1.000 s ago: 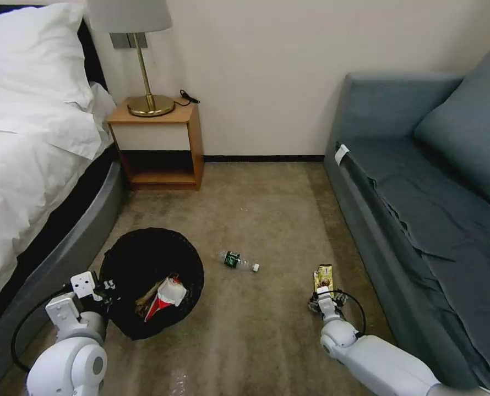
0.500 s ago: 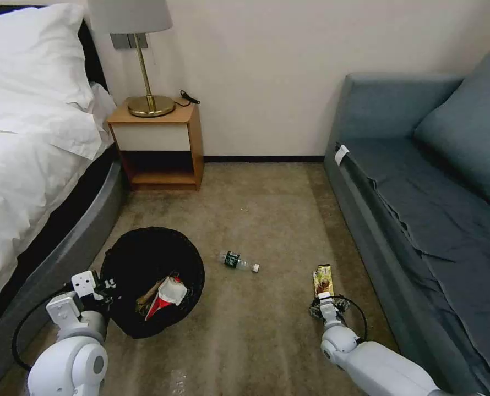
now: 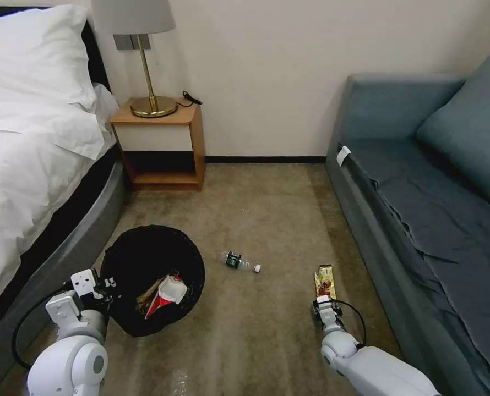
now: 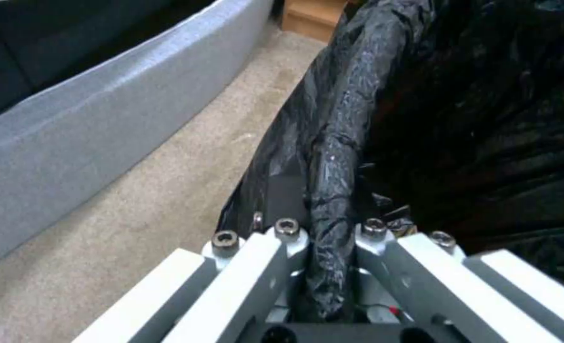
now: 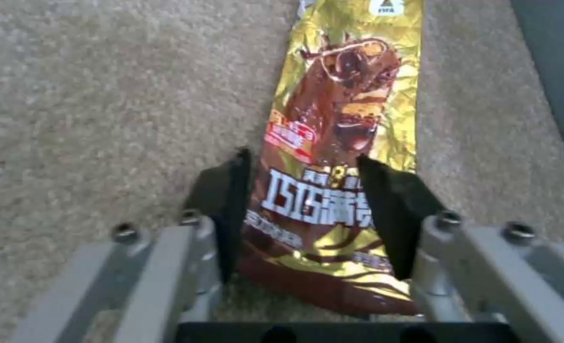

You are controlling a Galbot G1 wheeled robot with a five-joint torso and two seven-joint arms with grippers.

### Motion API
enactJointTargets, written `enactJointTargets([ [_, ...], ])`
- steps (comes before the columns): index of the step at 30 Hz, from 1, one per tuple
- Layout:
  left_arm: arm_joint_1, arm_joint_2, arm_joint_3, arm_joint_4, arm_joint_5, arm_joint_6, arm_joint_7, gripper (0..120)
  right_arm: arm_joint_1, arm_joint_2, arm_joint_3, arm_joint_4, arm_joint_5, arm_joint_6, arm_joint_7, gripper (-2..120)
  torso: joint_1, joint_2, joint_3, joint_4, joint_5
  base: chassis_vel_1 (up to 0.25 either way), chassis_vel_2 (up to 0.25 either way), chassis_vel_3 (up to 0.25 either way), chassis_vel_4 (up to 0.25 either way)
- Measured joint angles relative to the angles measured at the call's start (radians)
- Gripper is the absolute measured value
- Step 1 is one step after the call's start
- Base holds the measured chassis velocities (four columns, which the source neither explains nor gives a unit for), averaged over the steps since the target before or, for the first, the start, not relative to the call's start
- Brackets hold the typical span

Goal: Pick up the trash bin, then pick up the garbage on the floor and place it into the trash bin.

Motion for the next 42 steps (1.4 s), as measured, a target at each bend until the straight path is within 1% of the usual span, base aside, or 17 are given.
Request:
enactJointTargets([
  [2, -0.001, -0.002, 0.003, 0.005, 0.001, -0.001, 0.0, 2, -0.011, -0.004, 0.006, 0.006, 0.009, 0.001, -0.001, 25, 0.0, 0.0, 0.0, 0.0003, 0.0004, 0.0, 0.0, 0.0, 0.0],
  [3, -0.002, -0.002, 0.003, 0.006, 0.002, -0.001, 0.0, 2, -0.014, -0.011, 0.01, 0.013, 0.017, 0.002, 0.0, 20, 0.0, 0.0, 0.0, -0.0003, -0.0004, 0.0, 0.0, 0.0, 0.0],
  [4, -0.002, -0.002, 0.003, 0.006, 0.002, -0.001, 0.0, 2, -0.014, -0.011, 0.01, 0.013, 0.017, 0.002, 0.0, 20, 0.0, 0.0, 0.0, -0.0003, -0.0004, 0.0, 0.0, 0.0, 0.0],
  [6, -0.003, -0.002, 0.003, 0.008, 0.002, -0.001, 0.0, 2, -0.02, -0.028, 0.014, 0.029, 0.032, 0.003, 0.003, 12, 0.0, -0.001, 0.0, -0.0026, -0.0023, 0.0, 0.0, 0.0, 0.0],
  [8, -0.004, -0.002, 0.005, 0.009, 0.002, -0.002, 0.0, 2, -0.024, -0.04, 0.018, 0.049, 0.04, 0.007, 0.003, 4, 0.0, -0.001, 0.0, -0.0031, -0.0009, 0.0, 0.0, 0.0, 0.0],
  [10, -0.005, -0.003, 0.005, 0.011, 0.002, -0.002, 0.0, 2, -0.025, -0.047, 0.023, 0.061, 0.045, 0.007, 0.004, 0, 0.0, -0.001, 0.001, -0.0031, -0.0011, 0.0, 0.0, 0.0, 0.0],
  [16, -0.007, -0.003, 0.006, 0.018, 0.004, -0.005, 0.001, 2, -0.018, -0.054, 0.042, 0.096, 0.04, 0.026, 0.01, 0, 0.0, -0.001, 0.0, -0.0011, -0.0009, 0.0, 0.0, 0.0, 0.0],
  [25, -0.008, -0.006, 0.01, 0.022, 0.005, -0.006, 0.001, 2, -0.014, -0.058, 0.052, 0.109, 0.012, 0.054, 0.011, 0, 0.0, -0.001, 0.0, -0.0014, -0.0008, 0.0, 0.0, 0.0, 0.0],
  [28, -0.011, -0.007, 0.013, 0.027, 0.006, -0.007, 0.001, 2, -0.01, -0.08, 0.077, 0.224, 0.013, 0.078, 0.003, 0, 0.0, -0.001, 0.0, -0.0014, -0.0009, 0.0, 0.0, 0.0, 0.0],
  [29, -0.011, -0.007, 0.013, 0.027, 0.006, -0.007, 0.001, 2, -0.01, -0.08, 0.077, 0.224, 0.013, 0.078, 0.003, 0, 0.0, -0.001, 0.0, -0.0014, -0.0009, 0.0, 0.0, 0.0, 0.0],
  [31, -0.012, -0.008, 0.015, 0.027, 0.007, -0.007, 0.001, 2, -0.001, -0.097, 0.083, 0.322, 0.038, 0.079, -0.001, 0, 0.0, -0.001, 0.0, -0.0012, -0.0008, 0.0, 0.0, 0.0, 0.0],
  [33, -0.013, -0.009, 0.018, 0.027, 0.007, -0.007, 0.001, 2, 0.009, -0.118, 0.085, 0.44, 0.081, 0.065, 0.0, 0, 0.0, -0.001, 0.0, -0.001, -0.0009, 0.0, 0.0, 0.0, 0.0],
  [34, -0.013, -0.009, 0.018, 0.027, 0.007, -0.007, 0.001, 2, 0.009, -0.118, 0.085, 0.44, 0.081, 0.065, 0.0, 0, 0.0, -0.001, 0.0, -0.001, -0.0009, 0.0, 0.0, 0.0, 0.0],
  [37, -0.011, -0.012, 0.022, 0.027, 0.008, -0.007, 0.002, 2, 0.036, -0.145, 0.076, 0.597, 0.136, 0.056, 0.0, 0, 0.0, 0.0, 0.0, -0.0012, -0.0011, 0.0, 0.0, 0.0, 0.0],
  [38, -0.011, -0.012, 0.022, 0.027, 0.008, -0.007, 0.002, 2, 0.036, -0.145, 0.076, 0.597, 0.136, 0.056, 0.0, 0, 0.0, 0.0, 0.0, -0.0012, -0.0011, 0.0, 0.0, 0.0, 0.0],
  [39, -0.01, -0.015, 0.025, 0.027, 0.008, -0.007, 0.002, 2, 0.058, -0.152, 0.062, 0.686, 0.178, 0.055, -0.005, 0, 0.0, -0.001, 0.0, -0.0012, -0.0009, 0.0, 0.0, 0.0, 0.0],
  [42, -0.008, -0.017, 0.029, 0.025, 0.005, -0.007, 0.002, 2, 0.121, -0.15, 0.01, 0.831, 0.249, 0.062, -0.014, 0, 0.0, 0.0, 0.0, -0.0012, -0.0011, 0.0, 0.0, 0.0, 0.0],
])
